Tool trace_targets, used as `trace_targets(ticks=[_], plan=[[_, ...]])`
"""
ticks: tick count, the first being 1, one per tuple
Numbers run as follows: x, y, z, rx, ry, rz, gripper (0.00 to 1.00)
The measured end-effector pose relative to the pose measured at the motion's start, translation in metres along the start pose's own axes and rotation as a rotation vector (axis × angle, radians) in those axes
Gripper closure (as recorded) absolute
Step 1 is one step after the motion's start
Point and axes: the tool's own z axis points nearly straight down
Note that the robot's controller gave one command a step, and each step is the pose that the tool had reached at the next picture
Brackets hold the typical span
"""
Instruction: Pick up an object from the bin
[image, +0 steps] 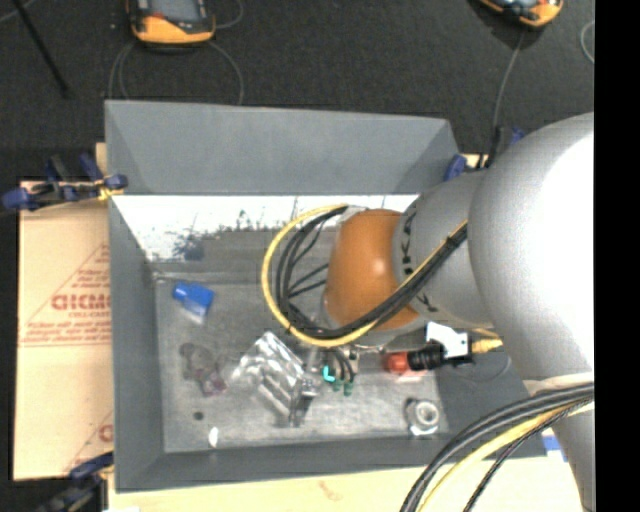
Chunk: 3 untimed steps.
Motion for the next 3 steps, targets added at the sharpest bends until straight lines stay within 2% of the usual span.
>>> trace_targets(ticks=[1,2,3], plan=[[0.0001,0.0001,0.0000,0.000,0.000,-0.002,1.00],[-0.0002,0.0000,0.0000,0.000,0.000,-0.002,0.00],[0.0000,0.0001,0.0000,0.000,0.000,-0.004,1.00]])
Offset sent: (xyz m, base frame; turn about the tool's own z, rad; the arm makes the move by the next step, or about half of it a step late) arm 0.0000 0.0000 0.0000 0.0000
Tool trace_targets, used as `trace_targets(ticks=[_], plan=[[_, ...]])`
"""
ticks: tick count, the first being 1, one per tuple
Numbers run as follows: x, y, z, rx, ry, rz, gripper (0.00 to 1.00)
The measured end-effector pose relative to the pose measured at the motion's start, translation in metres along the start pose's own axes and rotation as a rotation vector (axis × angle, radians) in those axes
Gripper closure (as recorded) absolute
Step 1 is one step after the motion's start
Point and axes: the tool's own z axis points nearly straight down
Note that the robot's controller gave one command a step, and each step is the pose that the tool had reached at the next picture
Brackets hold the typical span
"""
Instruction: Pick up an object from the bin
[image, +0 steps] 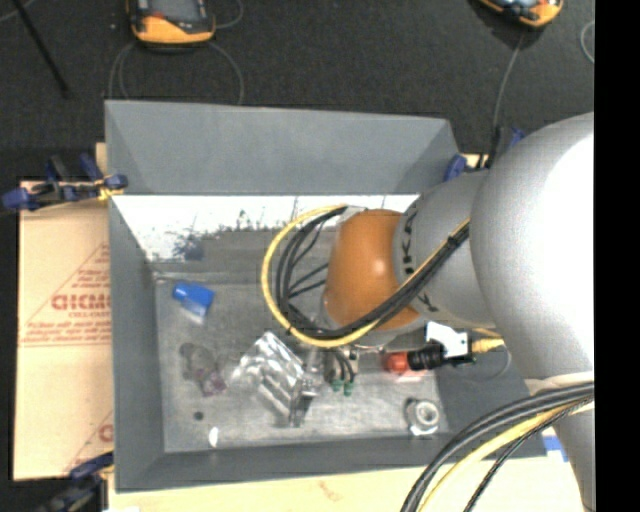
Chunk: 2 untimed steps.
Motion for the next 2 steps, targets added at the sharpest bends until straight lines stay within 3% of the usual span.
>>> trace_targets(ticks=[1,2], plan=[[0.010,0.031,0.003,0.004,-0.008,-0.267,1.00],[0.005,0.018,-0.098,-0.004,-0.034,-0.282,1.00]])
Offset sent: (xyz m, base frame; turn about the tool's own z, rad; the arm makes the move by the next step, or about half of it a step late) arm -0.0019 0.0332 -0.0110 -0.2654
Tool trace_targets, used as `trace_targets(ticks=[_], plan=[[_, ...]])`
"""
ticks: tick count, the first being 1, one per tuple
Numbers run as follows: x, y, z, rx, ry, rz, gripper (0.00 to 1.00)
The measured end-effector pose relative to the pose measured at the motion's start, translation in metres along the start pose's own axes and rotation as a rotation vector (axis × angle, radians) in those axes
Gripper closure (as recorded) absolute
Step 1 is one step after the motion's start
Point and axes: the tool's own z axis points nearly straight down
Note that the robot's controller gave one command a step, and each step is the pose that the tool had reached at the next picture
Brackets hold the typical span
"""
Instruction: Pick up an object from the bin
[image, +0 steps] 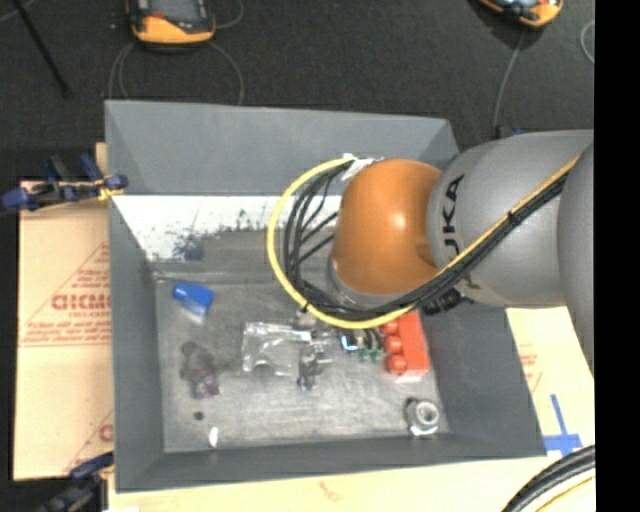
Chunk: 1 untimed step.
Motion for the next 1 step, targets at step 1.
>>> trace_targets(ticks=[1], plan=[[0.0016,0.0100,-0.0593,-0.001,0.002,0.008,1.00]])
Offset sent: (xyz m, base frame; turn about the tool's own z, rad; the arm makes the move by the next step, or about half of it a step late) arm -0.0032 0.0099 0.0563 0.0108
